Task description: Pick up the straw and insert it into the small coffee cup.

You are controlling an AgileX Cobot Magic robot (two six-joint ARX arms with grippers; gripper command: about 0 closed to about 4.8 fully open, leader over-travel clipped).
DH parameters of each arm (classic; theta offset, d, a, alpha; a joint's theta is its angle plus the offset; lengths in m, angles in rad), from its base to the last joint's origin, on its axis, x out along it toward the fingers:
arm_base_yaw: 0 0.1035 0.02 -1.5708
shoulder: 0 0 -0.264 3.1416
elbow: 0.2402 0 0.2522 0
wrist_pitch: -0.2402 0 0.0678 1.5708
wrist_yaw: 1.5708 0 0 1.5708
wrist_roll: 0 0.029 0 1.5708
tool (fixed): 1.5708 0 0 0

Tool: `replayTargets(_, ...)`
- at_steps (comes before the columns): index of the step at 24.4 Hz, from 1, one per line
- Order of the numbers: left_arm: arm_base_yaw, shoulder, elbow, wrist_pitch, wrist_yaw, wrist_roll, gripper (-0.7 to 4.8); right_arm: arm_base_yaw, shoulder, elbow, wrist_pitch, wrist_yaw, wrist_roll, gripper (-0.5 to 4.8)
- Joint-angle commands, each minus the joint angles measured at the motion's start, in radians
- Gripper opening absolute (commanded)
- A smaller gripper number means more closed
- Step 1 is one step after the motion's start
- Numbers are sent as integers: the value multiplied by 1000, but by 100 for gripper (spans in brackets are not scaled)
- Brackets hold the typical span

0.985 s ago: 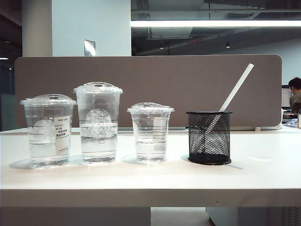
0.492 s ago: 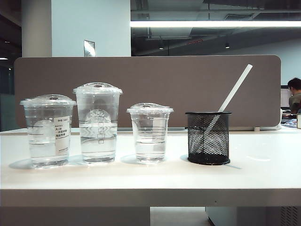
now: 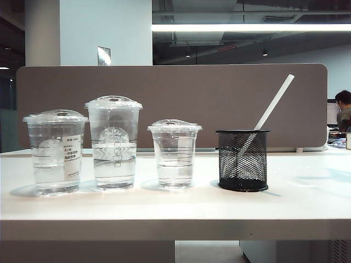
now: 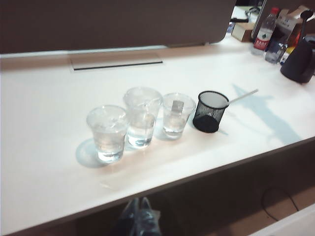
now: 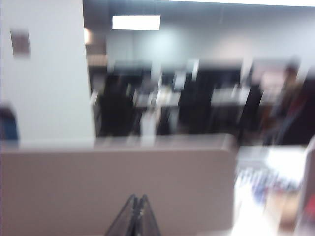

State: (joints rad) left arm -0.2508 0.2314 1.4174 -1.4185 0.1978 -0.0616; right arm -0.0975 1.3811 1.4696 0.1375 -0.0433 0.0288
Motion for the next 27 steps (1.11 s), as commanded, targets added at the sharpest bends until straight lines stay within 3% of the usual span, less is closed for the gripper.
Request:
replayTargets(1, 3, 2, -10, -13, 6, -28, -4, 4, 82, -191, 252, -23, 44, -8)
replayTargets(6, 3, 2, -11, -13, -2, -84, -3, 2, 161, -532, 585, -15, 137, -8)
replayTargets(12, 3, 3, -11, -13, -3, -92, -3, -2, 177, -843, 764, -15, 193, -8)
replayTargets(14, 3, 2, -11, -14, -3, -107, -2, -2, 172, -1027, 984, -13, 311, -8)
replayTargets(17, 3, 2, -11, -13, -3, -111, -2, 9, 172, -1165, 1157, 2, 335, -8)
replayTargets(20, 3, 2, -11, -13, -2, -103, 0, 34, 172, -1268, 1249, 0, 338, -8)
replayTargets(23, 3, 2, -16, -13, -3, -103, 90, 122, 167, -1358, 1270, -3, 338, -4)
replayTargets(27, 3, 2, -47, -9, 2, -104, 88, 263, 155, -1394, 1271, 1, 338, 67)
